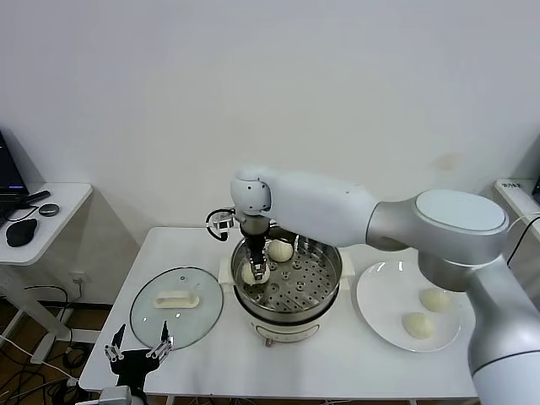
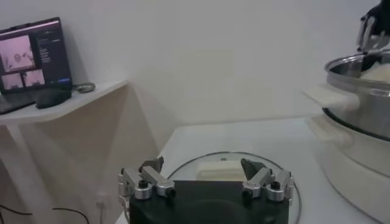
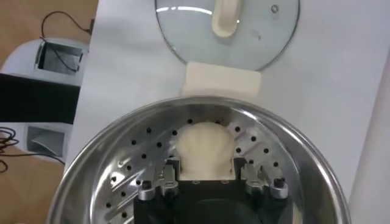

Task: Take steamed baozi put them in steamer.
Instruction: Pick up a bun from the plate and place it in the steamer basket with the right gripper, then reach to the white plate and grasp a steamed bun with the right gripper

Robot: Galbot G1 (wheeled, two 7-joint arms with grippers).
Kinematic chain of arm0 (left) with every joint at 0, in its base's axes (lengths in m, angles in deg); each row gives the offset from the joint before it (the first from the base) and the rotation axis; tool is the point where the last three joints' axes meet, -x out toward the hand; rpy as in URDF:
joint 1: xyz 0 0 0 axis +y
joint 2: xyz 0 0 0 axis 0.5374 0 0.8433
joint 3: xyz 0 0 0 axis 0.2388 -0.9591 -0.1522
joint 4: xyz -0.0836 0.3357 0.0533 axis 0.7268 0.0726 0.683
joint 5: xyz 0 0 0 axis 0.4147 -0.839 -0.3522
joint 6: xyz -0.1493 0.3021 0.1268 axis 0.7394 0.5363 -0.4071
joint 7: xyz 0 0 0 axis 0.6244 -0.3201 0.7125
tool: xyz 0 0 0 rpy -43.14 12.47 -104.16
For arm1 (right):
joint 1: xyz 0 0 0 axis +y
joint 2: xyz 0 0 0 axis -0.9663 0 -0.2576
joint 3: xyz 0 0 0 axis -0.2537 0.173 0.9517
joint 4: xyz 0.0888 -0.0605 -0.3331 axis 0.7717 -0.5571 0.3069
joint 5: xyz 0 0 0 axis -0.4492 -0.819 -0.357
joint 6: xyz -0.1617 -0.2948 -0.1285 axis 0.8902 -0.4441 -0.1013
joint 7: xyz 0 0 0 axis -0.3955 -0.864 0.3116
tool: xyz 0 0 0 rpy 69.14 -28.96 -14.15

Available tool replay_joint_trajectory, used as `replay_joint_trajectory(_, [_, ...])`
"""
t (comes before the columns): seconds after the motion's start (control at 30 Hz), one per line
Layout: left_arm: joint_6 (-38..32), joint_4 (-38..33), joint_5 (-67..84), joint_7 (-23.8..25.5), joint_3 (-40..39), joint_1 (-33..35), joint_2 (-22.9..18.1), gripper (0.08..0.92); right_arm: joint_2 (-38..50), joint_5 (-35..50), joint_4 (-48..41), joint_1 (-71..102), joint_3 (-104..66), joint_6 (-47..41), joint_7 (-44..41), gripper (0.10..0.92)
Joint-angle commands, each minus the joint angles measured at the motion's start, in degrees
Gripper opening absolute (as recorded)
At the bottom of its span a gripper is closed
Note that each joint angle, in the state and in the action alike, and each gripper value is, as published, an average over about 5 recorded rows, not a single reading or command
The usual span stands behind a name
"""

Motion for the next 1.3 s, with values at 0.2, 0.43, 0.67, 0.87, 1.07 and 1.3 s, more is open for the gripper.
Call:
replay_joint_trajectory(0.2, [0.0, 0.2, -0.1, 0.2, -0.1, -0.2, -0.1, 0.823, 2.1, 1.6, 2.9, 0.7, -1.0, -0.2, 3.5, 0.691])
replay_joint_trajectory(0.43, [0.2, 0.3, -0.1, 0.6, -0.1, -0.7, -0.5, 0.823, 15.4, 1.5, 15.1, -3.5, -4.2, 0.2, 3.3, 0.818])
replay_joint_trajectory(0.67, [-0.2, 0.5, 0.4, 0.3, 0.5, -0.5, -0.4, 0.823, 36.3, 1.2, 23.5, -5.0, -14.5, 2.6, 0.7, 0.823])
replay_joint_trajectory(0.87, [-1.3, 0.3, 1.4, -0.1, 1.9, 0.1, 1.1, 0.823, 55.3, -2.9, 27.7, -3.2, -16.7, 11.2, -4.4, 0.823])
replay_joint_trajectory(1.07, [-1.2, 1.2, 1.3, 0.5, 1.4, 0.4, 1.3, 0.823, 66.1, -10.1, 30.7, 1.6, -14.8, 24.7, -5.3, 0.823])
replay_joint_trajectory(1.3, [-1.4, 3.1, 1.3, 0.4, 1.4, 1.9, 1.6, 0.823, 68.8, -23.3, 30.8, 31.7, -34.7, 29.0, -5.0, 0.823])
